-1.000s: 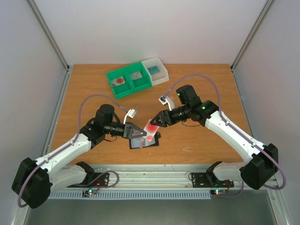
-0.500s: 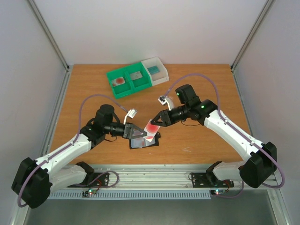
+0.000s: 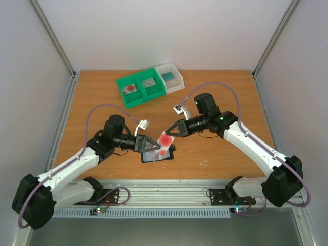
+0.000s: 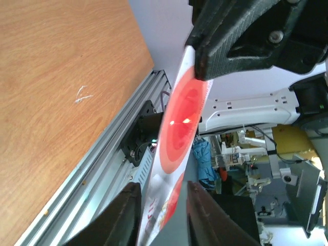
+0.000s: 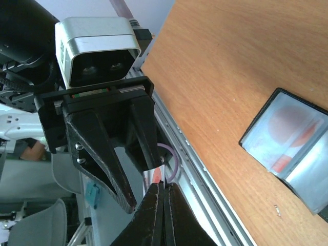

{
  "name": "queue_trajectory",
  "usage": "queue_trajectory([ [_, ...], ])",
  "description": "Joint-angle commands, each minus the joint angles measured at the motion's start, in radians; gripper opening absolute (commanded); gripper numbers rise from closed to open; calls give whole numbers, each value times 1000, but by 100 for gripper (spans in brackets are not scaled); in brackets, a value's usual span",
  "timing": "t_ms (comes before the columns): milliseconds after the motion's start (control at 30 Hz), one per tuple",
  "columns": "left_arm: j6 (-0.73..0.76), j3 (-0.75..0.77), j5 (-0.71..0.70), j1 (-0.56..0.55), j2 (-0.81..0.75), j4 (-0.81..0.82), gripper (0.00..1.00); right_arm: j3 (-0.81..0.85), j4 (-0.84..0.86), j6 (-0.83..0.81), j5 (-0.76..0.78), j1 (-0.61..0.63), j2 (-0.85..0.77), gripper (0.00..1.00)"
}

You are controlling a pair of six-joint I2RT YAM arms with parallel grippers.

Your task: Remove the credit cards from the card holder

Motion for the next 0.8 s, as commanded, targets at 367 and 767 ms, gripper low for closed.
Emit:
queue_trajectory([
  [367, -97, 27, -323, -4, -186, -81, 76, -205, 621, 521, 72, -9, -74, 1],
  [767, -280, -36, -482, -5, -275, 21, 74, -339, 1158, 889, 181, -8, 18, 1],
])
